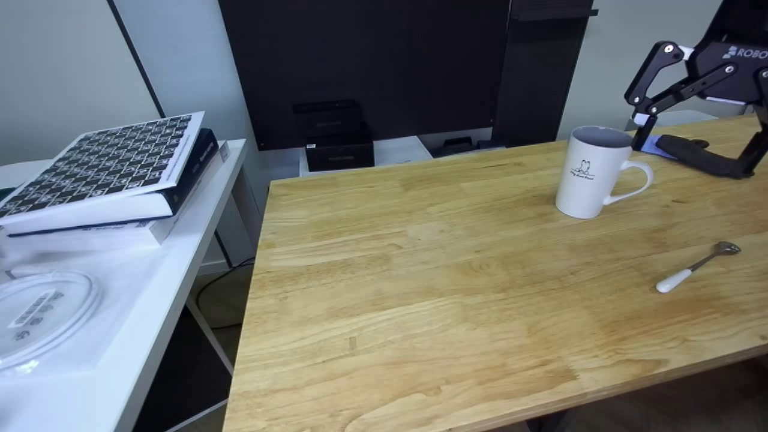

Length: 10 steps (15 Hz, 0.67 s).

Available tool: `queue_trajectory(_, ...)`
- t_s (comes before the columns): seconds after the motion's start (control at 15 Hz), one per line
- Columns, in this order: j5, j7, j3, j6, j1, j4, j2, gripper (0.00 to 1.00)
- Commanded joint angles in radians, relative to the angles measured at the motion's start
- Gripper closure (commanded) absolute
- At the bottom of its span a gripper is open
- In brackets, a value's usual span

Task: Put the spoon in the mug

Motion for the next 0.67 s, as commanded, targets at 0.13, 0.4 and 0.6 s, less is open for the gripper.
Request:
queue_trajectory(0.13, -0.015, 0.023, -0.036, -0.013, 0.028, 0.004, 0.006, 0.00)
queue_trajectory(0.4, -0.259, 0.335, -0.154, -0.064, 0.099, -0.001, 0.027, 0.00)
queue_trajectory(0.6, -0.343, 0.459, -0.180, -0.089, 0.121, 0.012, 0.056, 0.00)
